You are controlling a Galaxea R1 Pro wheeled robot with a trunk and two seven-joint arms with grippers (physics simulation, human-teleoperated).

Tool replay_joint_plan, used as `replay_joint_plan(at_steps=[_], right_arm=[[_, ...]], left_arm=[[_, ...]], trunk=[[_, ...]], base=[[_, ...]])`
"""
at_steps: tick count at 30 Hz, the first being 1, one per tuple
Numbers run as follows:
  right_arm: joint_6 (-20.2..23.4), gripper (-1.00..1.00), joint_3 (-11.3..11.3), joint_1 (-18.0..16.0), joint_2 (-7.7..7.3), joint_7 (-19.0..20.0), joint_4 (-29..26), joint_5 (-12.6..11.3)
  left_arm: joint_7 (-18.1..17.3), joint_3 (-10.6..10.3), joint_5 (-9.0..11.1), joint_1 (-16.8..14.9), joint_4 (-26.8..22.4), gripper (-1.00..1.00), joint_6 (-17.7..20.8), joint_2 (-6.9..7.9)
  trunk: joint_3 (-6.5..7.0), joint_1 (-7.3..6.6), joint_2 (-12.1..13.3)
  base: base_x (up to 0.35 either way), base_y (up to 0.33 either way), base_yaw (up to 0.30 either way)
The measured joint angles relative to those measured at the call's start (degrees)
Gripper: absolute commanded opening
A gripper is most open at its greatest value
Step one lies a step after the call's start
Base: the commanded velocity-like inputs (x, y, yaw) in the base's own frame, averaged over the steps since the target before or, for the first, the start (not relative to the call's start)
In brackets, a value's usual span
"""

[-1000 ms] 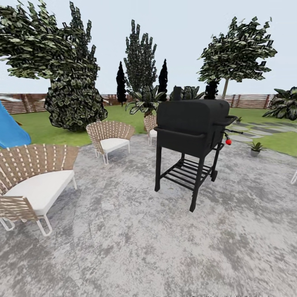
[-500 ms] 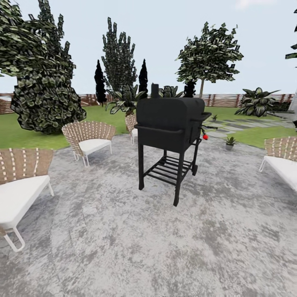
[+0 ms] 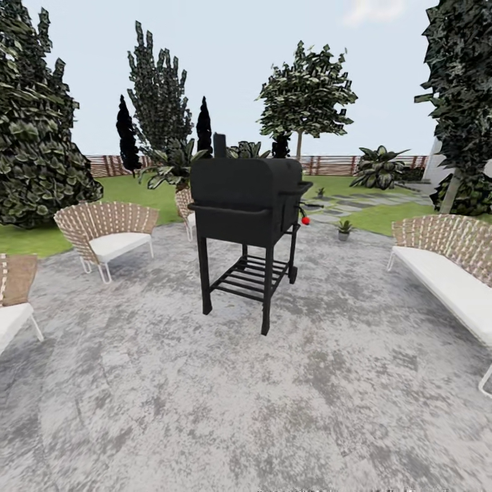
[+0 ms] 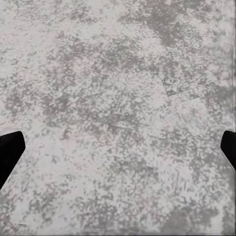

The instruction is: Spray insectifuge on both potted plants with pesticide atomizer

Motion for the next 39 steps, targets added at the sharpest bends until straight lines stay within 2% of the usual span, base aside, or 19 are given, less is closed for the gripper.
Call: replay_joint_plan(at_steps=[5,15,28,39], right_arm=[[-0.05,1.00,-0.18,-0.01,0.03,0.07,-0.01,-0.10],[-0.09,1.00,-0.08,-0.01,0.38,0.24,0.24,-0.06],[-0.09,1.00,-0.24,0.00,0.36,0.11,0.24,-0.03],[-0.09,1.00,-0.27,-0.01,0.30,0.04,0.25,0.00]], left_arm=[[-0.02,-0.01,-0.02,-0.01,0.03,1.00,0.00,0.00],[-0.08,-0.01,-0.02,-0.01,0.02,1.00,0.00,0.00],[-0.13,-0.07,-0.02,-0.02,0.04,1.00,0.00,0.00],[-0.14,-0.10,-0.02,-0.03,0.04,1.00,0.00,0.00]], trunk=[[-0.90,1.10,-2.01],[-2.69,3.30,-6.02],[-5.07,6.15,-11.23],[-7.59,8.57,-15.64]], base=[[0.000,0.000,-0.234],[0.000,0.000,-0.058],[0.000,0.000,-0.244],[0.000,0.000,-0.217]])
